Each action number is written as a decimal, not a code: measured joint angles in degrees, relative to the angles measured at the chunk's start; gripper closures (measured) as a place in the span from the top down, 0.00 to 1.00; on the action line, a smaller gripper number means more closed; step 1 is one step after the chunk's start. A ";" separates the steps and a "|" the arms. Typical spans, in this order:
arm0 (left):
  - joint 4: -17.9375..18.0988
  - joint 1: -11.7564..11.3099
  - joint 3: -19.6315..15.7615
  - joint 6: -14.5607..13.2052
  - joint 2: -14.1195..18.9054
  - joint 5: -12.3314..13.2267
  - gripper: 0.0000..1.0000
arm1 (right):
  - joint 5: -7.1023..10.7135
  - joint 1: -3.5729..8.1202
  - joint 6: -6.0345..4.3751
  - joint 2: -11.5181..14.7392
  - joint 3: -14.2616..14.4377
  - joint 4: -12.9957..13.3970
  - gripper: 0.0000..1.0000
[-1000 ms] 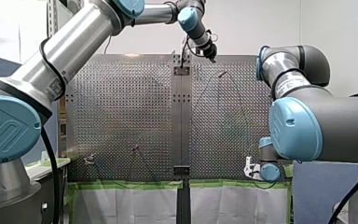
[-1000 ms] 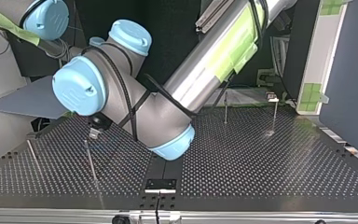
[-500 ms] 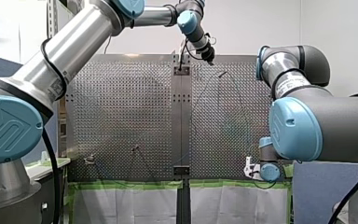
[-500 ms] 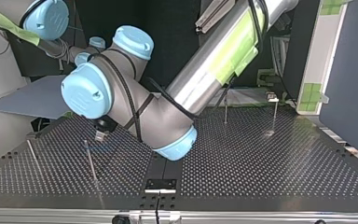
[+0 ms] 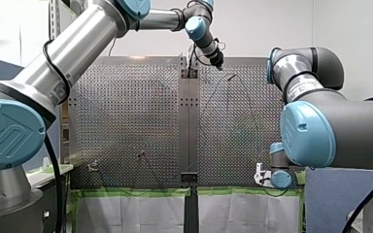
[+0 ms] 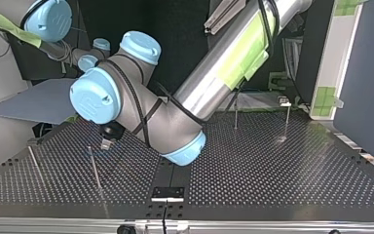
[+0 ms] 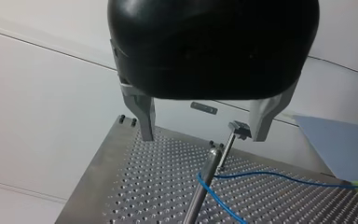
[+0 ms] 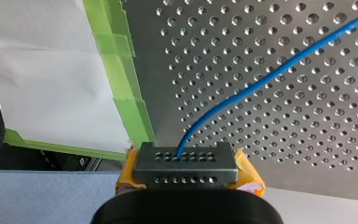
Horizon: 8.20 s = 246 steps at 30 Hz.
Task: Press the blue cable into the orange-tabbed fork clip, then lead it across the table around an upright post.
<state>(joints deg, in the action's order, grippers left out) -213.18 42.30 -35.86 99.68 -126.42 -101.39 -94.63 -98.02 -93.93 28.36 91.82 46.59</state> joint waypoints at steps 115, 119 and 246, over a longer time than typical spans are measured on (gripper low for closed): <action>17.72 0.30 7.66 24.14 -12.50 -14.30 0.98 | 0.87 0.21 0.21 -0.18 0.06 -0.87 0.00; 17.78 0.07 9.78 22.20 -12.45 -16.25 0.98 | 0.89 0.08 0.23 -0.18 0.07 -0.88 0.00; 12.75 0.46 3.90 6.59 -7.93 -5.26 0.98 | 1.02 -0.99 1.27 -0.26 0.08 -1.59 0.00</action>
<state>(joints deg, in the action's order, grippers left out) -200.43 42.75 -31.96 106.28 -134.35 -106.64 -93.61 -99.01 -92.65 28.09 91.90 45.00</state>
